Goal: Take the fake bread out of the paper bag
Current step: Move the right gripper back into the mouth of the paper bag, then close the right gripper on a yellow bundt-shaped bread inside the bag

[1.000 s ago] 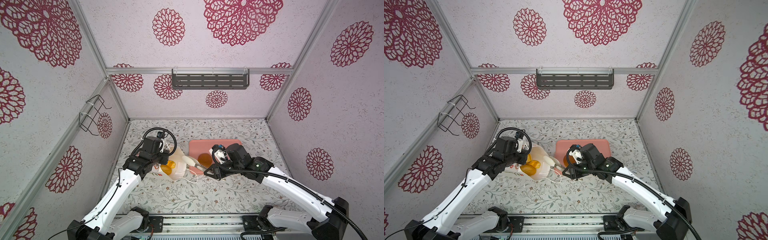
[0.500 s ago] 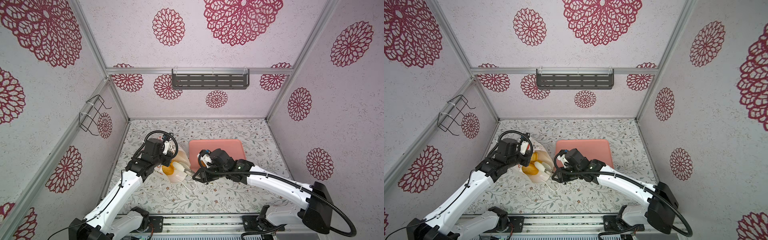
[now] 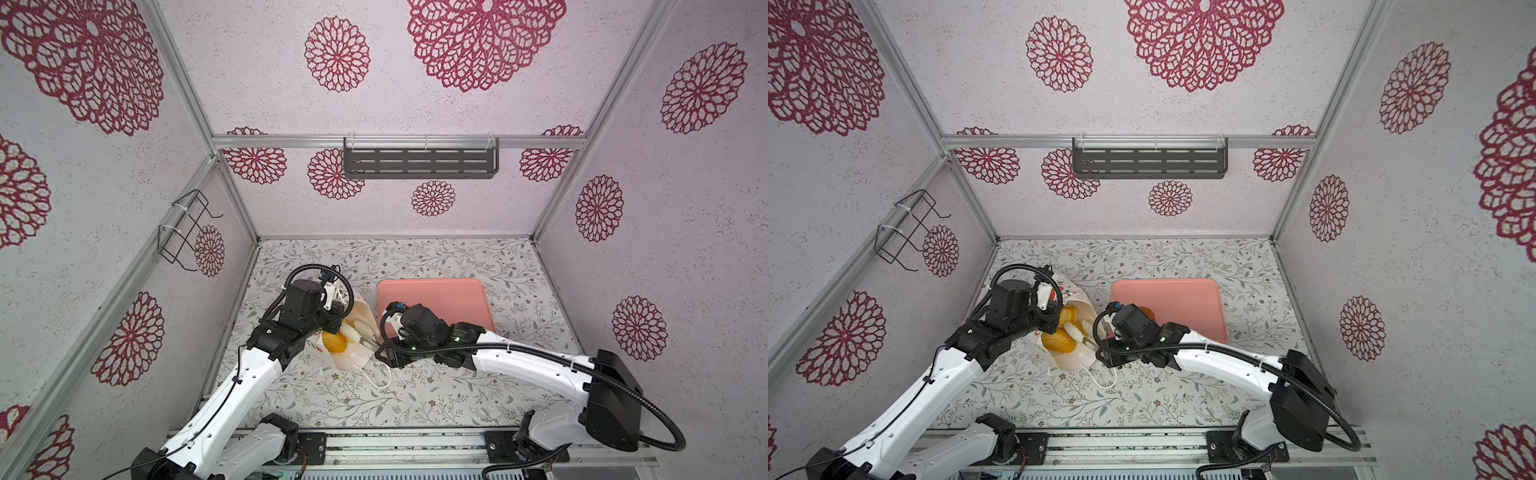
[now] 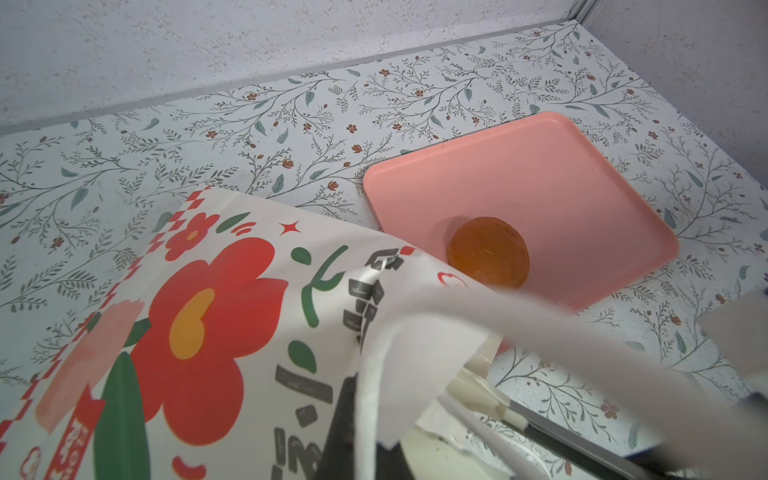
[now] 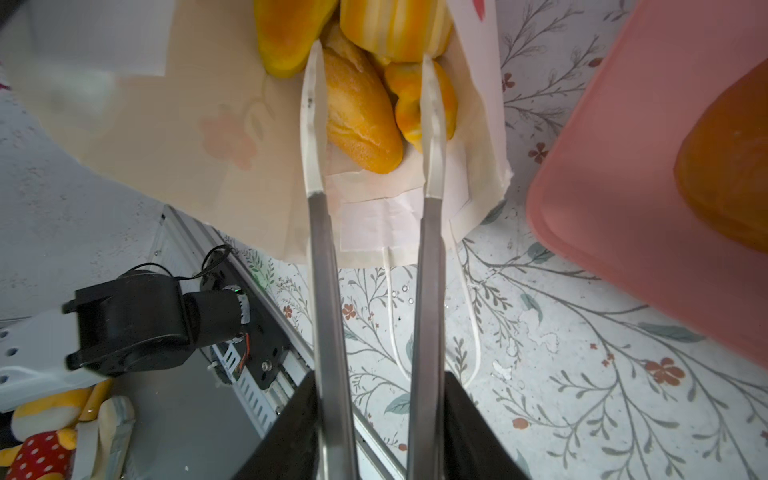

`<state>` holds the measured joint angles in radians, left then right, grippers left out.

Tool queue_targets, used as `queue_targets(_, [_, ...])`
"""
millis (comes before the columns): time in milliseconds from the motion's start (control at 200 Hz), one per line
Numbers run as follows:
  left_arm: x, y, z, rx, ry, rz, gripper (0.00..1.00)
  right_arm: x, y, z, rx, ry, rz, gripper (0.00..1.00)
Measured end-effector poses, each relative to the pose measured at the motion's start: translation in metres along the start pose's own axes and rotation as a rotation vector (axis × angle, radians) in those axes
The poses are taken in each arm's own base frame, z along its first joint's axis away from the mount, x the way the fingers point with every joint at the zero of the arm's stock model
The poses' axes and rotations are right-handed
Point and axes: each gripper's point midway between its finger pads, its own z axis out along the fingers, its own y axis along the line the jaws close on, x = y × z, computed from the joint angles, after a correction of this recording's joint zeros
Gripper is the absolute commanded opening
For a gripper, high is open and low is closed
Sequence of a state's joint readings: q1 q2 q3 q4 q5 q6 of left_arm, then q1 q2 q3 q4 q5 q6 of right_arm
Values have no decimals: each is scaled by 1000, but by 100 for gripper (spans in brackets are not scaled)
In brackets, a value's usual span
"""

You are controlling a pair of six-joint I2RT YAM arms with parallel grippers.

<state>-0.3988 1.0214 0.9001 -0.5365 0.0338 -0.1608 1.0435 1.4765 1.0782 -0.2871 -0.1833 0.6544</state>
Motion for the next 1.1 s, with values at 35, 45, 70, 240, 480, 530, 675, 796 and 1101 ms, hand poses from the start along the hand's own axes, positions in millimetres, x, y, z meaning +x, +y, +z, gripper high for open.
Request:
queue_targets(35, [0,-1,0,5,0,-8,0,-3,-1,5,9,1,0,49])
queue_targets(45, [0,-1,0,7,0,-10,0,-3,-1,6,11,1,0,49])
queue_targets(70, [0,-2,0,11,0,-15,0,-5,-2,9,19,0,-1,49])
queue_targets(240, [0,-6,0,35,3,-37,0,-18,-3,21,52,-22,7,52])
queue_targets(480, [1,-10,0,56,6,-50,0,-36,2,28,62,-60,29,55])
queue_targets(530, [1,-10,0,59,7,-51,0,-38,3,32,62,-60,30,55])
queue_targets(675, [1,-11,0,62,7,-55,0,-37,-1,46,77,-37,42,55])
queue_targets(796, [1,-11,0,63,7,-60,0,-33,-6,56,91,-18,55,53])
queue_targets(1101, [2,-10,2,60,13,-81,0,-39,3,56,65,-18,64,11])
